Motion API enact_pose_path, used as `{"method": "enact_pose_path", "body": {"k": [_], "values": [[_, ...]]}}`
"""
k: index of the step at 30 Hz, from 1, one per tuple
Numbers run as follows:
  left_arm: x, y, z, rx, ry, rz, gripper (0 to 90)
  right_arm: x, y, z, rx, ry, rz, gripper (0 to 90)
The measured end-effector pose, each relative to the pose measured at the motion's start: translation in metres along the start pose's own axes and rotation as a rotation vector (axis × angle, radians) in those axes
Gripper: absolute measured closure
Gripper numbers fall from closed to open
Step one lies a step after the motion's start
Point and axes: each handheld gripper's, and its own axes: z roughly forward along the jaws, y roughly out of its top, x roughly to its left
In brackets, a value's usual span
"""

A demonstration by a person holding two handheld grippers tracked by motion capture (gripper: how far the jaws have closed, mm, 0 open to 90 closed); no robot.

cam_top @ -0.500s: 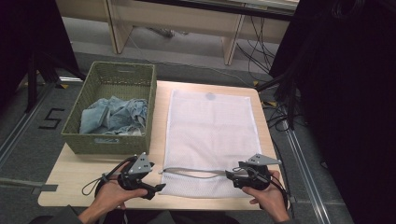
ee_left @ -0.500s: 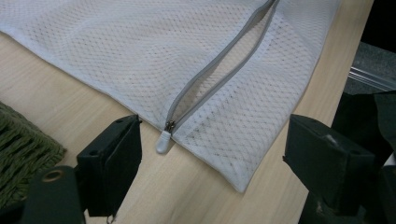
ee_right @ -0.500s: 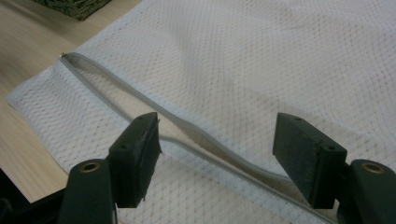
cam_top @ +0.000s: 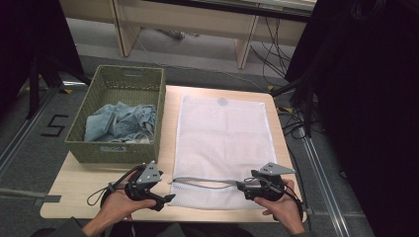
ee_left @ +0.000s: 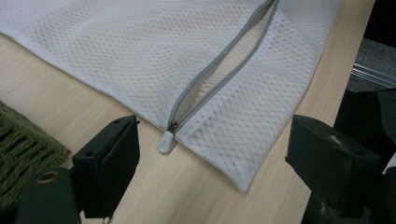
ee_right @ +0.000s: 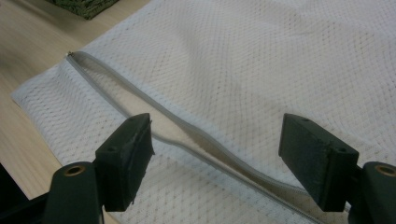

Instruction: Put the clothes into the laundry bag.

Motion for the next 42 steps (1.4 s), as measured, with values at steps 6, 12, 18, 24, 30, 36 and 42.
{"method": "enact_pose_path", "body": {"k": [6, 12, 18, 24, 30, 36, 42], "values": [[0.002, 0.001, -0.001, -0.004, 0.005, -0.008, 16.5, -0.003, 0.001, 0.004, 0.009, -0.014, -0.025, 23.9], [0.002, 0.001, -0.001, -0.003, 0.005, -0.025, 16.5, -0.009, 0.005, 0.016, 0.029, -0.041, -0.043, 23.4], [0.004, 0.002, 0.000, 0.003, 0.004, -0.009, 16.5, -0.007, 0.007, 0.035, 0.131, -0.046, -0.128, 24.8], [0.004, 0.002, 0.000, 0.002, 0.002, -0.016, 16.5, -0.011, 0.008, 0.049, 0.172, -0.062, -0.166, 26.1], [0.004, 0.002, 0.000, 0.005, 0.002, -0.031, 16.5, -0.011, 0.009, 0.061, 0.178, -0.062, -0.194, 27.1], [0.004, 0.002, 0.000, 0.000, -0.001, -0.033, 16.5, -0.008, 0.009, 0.070, 0.225, -0.050, -0.227, 27.9], [0.006, 0.002, 0.000, -0.002, -0.002, -0.018, 16.5, -0.008, 0.007, 0.073, 0.268, -0.059, -0.278, 30.3]]}}
